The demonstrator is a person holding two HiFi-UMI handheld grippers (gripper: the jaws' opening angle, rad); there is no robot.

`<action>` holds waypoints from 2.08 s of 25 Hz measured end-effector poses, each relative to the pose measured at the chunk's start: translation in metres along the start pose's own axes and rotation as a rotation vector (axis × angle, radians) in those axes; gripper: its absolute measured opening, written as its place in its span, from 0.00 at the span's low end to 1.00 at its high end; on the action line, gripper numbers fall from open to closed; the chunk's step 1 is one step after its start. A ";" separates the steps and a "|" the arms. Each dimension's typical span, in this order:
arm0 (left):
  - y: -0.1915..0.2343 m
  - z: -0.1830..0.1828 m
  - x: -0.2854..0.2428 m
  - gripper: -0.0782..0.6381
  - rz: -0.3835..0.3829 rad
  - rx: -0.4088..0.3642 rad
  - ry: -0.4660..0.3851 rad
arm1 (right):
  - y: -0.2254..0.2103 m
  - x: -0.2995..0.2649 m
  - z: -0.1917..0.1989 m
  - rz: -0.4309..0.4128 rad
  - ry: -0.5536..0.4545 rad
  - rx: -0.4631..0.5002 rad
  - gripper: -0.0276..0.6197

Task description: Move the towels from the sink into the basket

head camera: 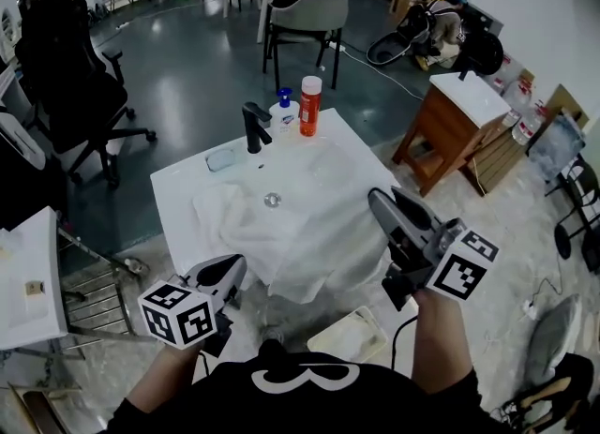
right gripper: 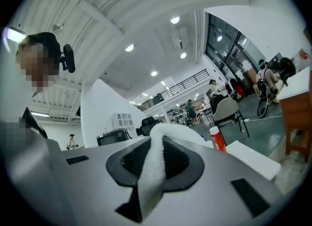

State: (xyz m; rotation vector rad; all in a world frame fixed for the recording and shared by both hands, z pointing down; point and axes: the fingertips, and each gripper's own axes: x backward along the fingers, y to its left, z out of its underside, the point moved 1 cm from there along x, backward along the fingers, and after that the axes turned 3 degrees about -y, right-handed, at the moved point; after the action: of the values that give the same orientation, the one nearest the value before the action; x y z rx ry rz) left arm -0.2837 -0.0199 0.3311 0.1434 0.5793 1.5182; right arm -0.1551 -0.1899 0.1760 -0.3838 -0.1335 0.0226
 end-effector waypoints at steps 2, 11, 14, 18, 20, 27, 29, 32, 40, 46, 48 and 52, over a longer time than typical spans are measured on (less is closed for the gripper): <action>-0.013 0.003 0.001 0.12 0.017 -0.011 0.006 | 0.005 0.017 -0.007 0.014 -0.019 0.016 0.14; -0.080 0.032 -0.009 0.12 0.115 -0.053 0.068 | 0.013 0.114 -0.017 0.140 -0.085 0.042 0.14; -0.106 0.045 -0.014 0.12 0.156 -0.071 0.093 | 0.012 0.149 -0.010 0.197 -0.089 0.041 0.14; -0.139 0.064 -0.021 0.12 0.207 -0.094 0.122 | 0.010 0.195 0.001 0.264 -0.090 0.031 0.14; -0.156 0.075 -0.026 0.12 0.235 -0.103 0.142 | 0.007 0.217 0.011 0.297 -0.087 0.015 0.14; -0.195 0.121 -0.045 0.12 0.313 -0.109 0.212 | -0.009 0.280 0.065 0.411 -0.038 -0.063 0.14; -0.203 0.133 -0.054 0.12 0.337 -0.105 0.228 | -0.018 0.292 0.085 0.445 -0.014 -0.091 0.14; -0.215 0.151 -0.066 0.12 0.379 -0.095 0.248 | -0.032 0.309 0.116 0.496 0.016 -0.132 0.14; -0.224 0.199 -0.093 0.12 0.430 -0.064 0.327 | -0.078 0.350 0.205 0.642 0.102 -0.252 0.14; -0.212 0.234 -0.115 0.12 0.430 -0.055 0.386 | -0.110 0.371 0.282 0.743 0.191 -0.353 0.14; -0.208 0.246 -0.121 0.12 0.429 -0.056 0.402 | -0.121 0.376 0.311 0.768 0.234 -0.385 0.14; -0.202 0.271 -0.129 0.12 0.425 -0.051 0.450 | -0.142 0.389 0.367 0.816 0.324 -0.432 0.14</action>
State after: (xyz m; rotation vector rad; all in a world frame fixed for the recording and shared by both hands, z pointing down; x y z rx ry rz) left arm 0.0238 -0.0877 0.5090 -0.1289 0.9062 1.9960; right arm 0.1804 -0.1671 0.6148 -0.8467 0.3525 0.7427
